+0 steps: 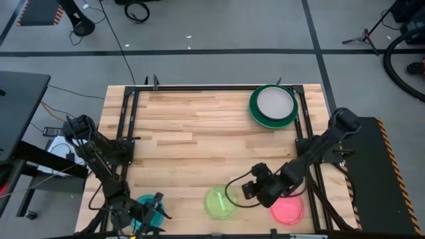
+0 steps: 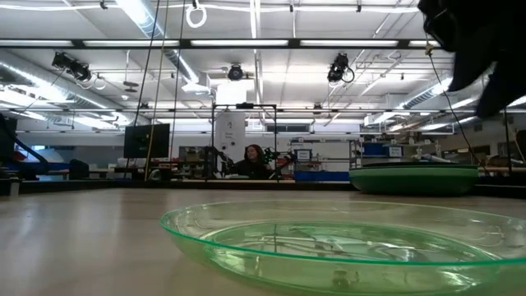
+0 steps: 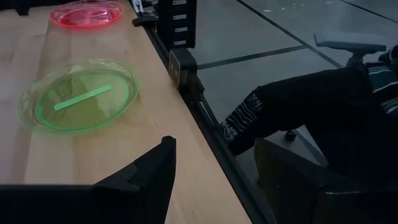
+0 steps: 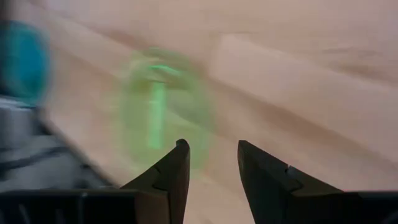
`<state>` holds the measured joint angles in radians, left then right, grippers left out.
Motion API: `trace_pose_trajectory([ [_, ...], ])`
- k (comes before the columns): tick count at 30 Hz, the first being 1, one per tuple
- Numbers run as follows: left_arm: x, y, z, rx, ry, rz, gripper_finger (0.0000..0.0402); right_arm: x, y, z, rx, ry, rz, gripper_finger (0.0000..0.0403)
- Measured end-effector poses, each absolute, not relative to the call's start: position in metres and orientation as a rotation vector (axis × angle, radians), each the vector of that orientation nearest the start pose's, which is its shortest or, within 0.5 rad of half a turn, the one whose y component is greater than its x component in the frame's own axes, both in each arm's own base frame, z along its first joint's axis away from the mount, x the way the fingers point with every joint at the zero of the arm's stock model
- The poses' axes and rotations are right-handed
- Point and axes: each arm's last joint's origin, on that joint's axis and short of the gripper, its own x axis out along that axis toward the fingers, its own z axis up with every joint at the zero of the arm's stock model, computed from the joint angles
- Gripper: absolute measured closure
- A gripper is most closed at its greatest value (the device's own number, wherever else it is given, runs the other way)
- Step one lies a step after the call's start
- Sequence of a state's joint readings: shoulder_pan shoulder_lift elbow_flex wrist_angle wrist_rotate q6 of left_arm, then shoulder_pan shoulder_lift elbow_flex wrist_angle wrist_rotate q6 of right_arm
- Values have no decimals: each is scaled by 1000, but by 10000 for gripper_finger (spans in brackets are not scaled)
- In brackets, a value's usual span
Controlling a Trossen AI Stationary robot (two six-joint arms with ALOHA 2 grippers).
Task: Stack plastic plates
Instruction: Stack the light green plate on top of the pink plate
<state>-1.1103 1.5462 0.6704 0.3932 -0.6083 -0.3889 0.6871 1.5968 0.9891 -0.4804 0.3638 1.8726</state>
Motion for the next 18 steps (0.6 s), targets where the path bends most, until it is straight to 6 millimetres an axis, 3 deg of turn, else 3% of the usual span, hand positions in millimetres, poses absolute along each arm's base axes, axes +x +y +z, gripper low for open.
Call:
trace_pose_trajectory([
  [3,147,-259,175,-8,405,-418,180,246,186,169,1183,794,-589,261],
  [8,153,-256,176,-14,398,-401,180,265,188,144,1146,907,-616,262],
  [15,179,-241,179,-19,363,-326,180,281,186,128,1111,977,-588,262],
  [18,192,-236,169,6,413,-368,180,287,188,128,1118,951,-532,262],
])
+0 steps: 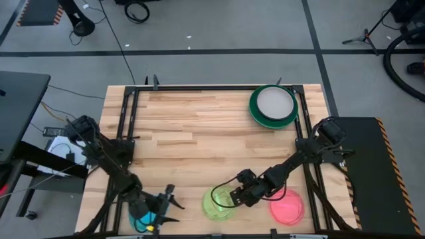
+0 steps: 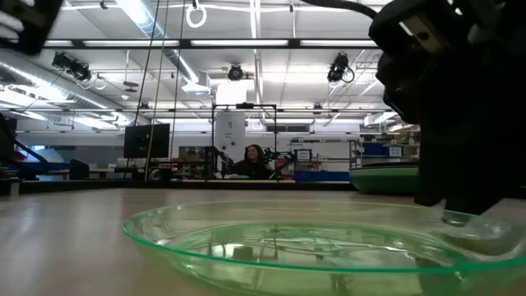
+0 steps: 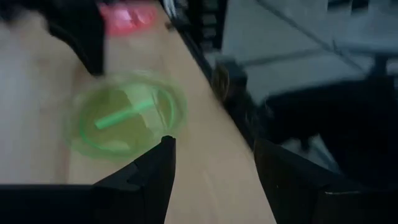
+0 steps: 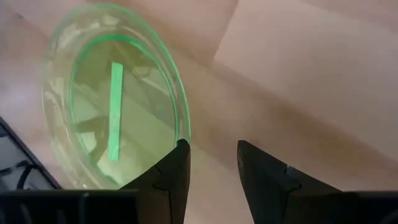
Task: Stack plastic plates
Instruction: Stack the light green plate on top of the pink plate
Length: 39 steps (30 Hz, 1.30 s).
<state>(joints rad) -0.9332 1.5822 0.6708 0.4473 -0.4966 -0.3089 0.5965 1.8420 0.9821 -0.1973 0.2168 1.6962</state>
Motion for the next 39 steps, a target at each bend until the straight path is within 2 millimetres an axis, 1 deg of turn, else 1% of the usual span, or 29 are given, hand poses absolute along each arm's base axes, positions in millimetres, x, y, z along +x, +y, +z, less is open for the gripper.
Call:
trace_pose_trajectory([
  [3,199,-240,152,4,452,-427,180,292,189,131,1125,912,-486,262],
  [6,203,-246,133,6,462,-440,180,294,190,133,1121,893,-461,262],
  [9,207,-249,118,-7,447,-436,180,295,190,134,1124,885,-446,262],
  [12,214,-248,105,-19,437,-419,180,295,189,132,1122,892,-449,262],
  [15,223,-243,98,-29,430,-386,180,292,188,129,1099,920,-482,262],
  [18,231,-235,93,-32,443,-348,180,291,186,128,1091,920,-505,262],
  [21,239,-227,89,-47,457,-308,180,294,186,129,1102,913,-486,262],
  [25,246,-218,87,-52,469,-270,180,293,187,129,1100,945,-460,262],
  [33,253,-208,86,-54,482,-230,180,294,188,130,1061,938,-423,262],
  [39,253,-204,82,13,513,-219,180,295,187,130,1049,930,-427,262],
])
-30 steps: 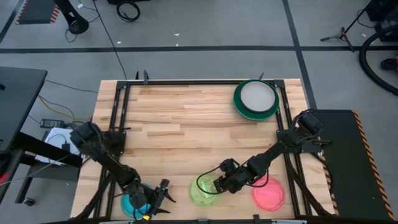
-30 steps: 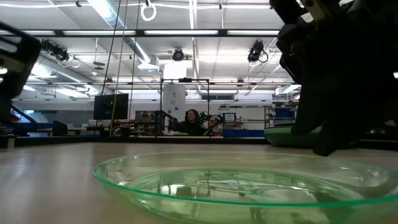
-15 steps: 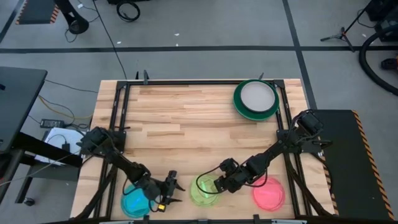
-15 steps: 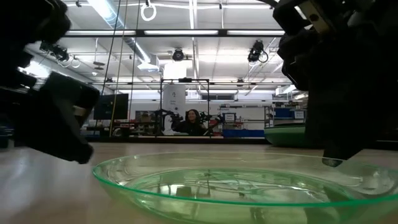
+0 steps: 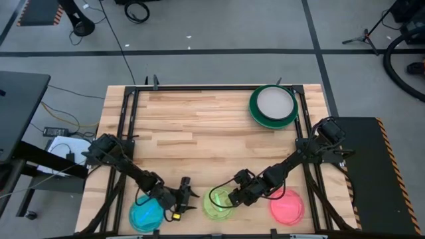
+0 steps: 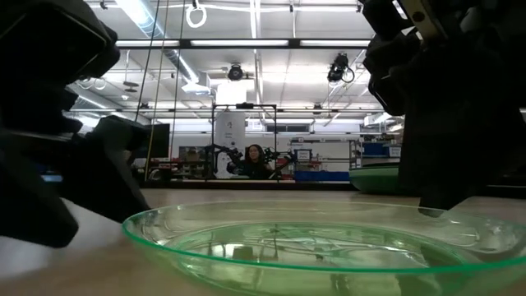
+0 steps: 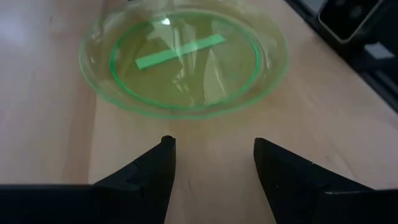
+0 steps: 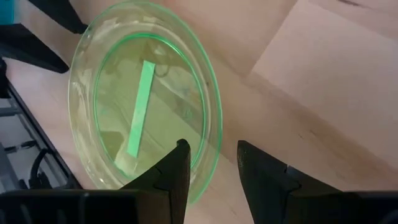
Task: Stack plastic plates
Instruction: Stack the light green plate on top of the pink plate
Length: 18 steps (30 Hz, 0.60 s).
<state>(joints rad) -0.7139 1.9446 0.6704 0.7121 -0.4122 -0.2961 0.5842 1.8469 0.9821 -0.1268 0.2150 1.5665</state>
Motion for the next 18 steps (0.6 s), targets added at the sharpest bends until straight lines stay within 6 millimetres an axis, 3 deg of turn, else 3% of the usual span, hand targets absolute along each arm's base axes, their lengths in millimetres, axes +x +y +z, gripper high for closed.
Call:
trace_pose_trajectory([
  [7,254,-200,81,58,505,-139,180,295,188,130,1059,939,-413,262],
  [18,265,-187,82,-19,495,-73,180,295,189,130,1063,944,-409,262],
])
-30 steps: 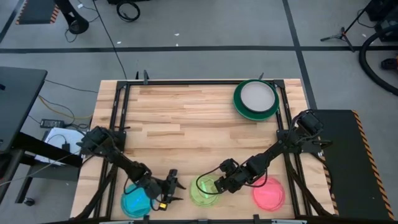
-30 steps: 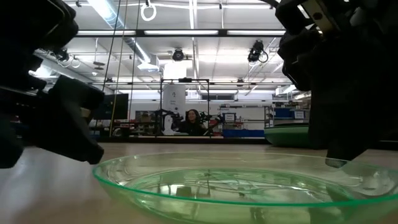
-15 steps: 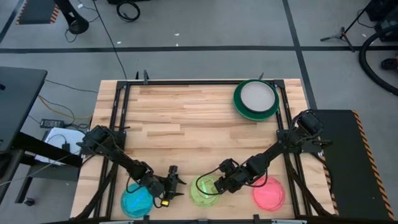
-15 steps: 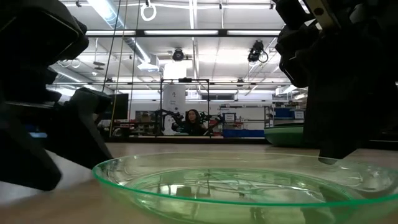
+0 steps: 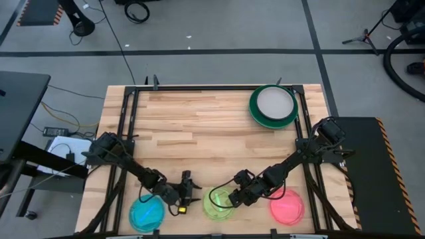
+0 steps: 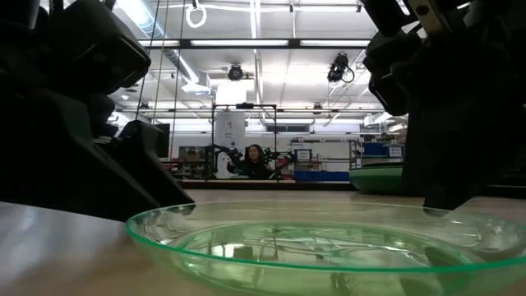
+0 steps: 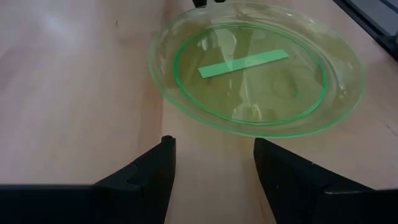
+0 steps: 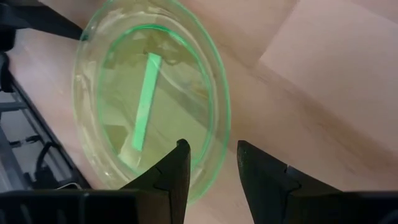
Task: Stack plastic plates
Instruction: Stack the light green plate on top of the pink plate
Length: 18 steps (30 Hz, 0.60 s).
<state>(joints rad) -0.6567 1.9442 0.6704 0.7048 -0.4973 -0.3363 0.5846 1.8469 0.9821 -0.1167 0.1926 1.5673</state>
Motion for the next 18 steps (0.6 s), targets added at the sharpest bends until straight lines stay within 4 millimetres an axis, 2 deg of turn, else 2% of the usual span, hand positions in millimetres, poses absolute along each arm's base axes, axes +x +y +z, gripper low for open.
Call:
trace_pose_trajectory([
  [9,266,-187,83,-21,484,-71,180,294,188,130,1045,944,-414,262],
  [18,276,-178,90,-44,410,-41,180,293,189,129,1041,988,-387,262],
])
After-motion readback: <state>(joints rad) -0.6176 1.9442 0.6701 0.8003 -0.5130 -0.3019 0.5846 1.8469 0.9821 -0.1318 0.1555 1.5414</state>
